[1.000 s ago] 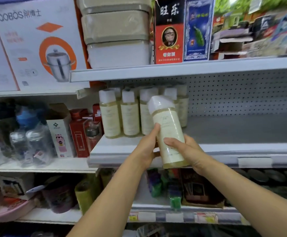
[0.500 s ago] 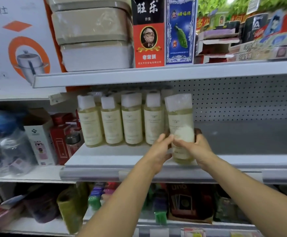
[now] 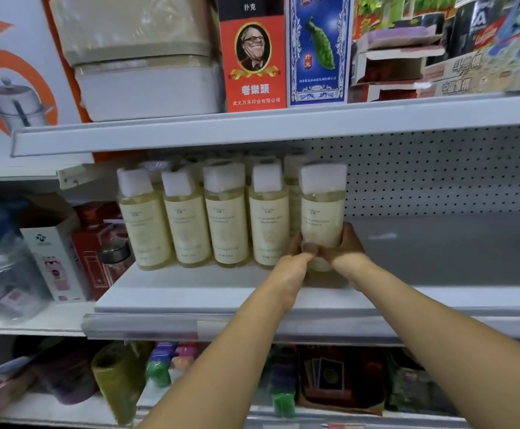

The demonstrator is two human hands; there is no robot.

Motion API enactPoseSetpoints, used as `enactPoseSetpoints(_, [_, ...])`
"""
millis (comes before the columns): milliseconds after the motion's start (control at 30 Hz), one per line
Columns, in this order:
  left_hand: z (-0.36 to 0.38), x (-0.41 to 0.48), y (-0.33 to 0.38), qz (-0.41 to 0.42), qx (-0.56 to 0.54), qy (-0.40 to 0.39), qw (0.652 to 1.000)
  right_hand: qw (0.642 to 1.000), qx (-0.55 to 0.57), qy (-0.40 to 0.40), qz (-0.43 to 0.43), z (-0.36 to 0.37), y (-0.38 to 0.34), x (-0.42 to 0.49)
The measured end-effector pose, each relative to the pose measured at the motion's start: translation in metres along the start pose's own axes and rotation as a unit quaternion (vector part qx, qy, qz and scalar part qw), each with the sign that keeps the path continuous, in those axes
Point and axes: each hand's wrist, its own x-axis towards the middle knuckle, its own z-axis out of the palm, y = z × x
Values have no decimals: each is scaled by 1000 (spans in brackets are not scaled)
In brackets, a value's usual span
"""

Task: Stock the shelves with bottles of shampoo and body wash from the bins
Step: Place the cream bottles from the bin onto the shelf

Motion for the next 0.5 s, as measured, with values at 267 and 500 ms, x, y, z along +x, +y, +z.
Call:
enactPoseSetpoints(267, [0, 22, -8, -28, -7, 23, 999, 999, -30, 1, 12, 5, -1, 15])
enactPoseSetpoints(500, [0, 16, -3, -40, -20, 34, 998, 999, -46, 8, 20, 7, -3, 15])
